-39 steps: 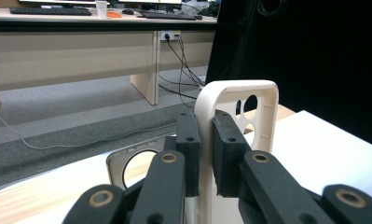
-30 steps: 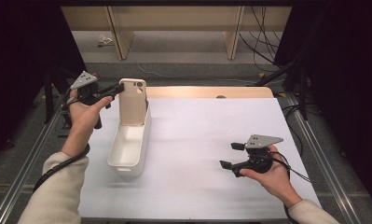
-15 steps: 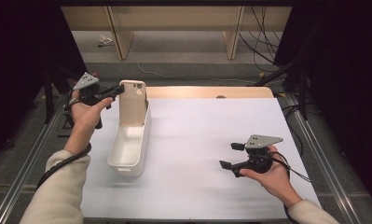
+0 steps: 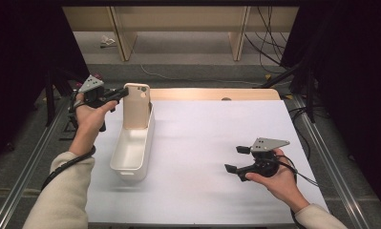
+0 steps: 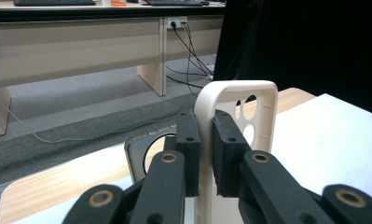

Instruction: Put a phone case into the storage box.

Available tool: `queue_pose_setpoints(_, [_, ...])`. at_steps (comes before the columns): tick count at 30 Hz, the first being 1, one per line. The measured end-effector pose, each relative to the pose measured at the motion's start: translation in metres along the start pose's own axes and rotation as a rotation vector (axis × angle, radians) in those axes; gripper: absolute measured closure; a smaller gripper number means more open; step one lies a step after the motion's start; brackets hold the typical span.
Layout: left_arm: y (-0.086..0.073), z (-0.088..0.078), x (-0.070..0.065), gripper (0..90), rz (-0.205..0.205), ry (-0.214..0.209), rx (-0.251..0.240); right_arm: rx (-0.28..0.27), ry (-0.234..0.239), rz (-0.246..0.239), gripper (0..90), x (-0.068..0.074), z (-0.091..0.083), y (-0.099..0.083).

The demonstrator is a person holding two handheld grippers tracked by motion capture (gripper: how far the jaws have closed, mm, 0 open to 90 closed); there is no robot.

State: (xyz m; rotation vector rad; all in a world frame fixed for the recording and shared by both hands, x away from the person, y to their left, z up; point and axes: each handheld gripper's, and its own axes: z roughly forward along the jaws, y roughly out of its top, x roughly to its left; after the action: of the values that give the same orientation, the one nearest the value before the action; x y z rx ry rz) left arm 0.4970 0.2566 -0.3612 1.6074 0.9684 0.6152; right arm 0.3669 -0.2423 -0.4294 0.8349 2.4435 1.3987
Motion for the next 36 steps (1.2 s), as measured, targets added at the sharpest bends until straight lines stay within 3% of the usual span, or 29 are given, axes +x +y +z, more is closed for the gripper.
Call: queue_pose_setpoints(36, [-0.0081,0.009,0.0057,81.8,0.0,0.014,-0.001,0.0,0.004,-0.001,16.7,0.0002,0.0001,0.0])
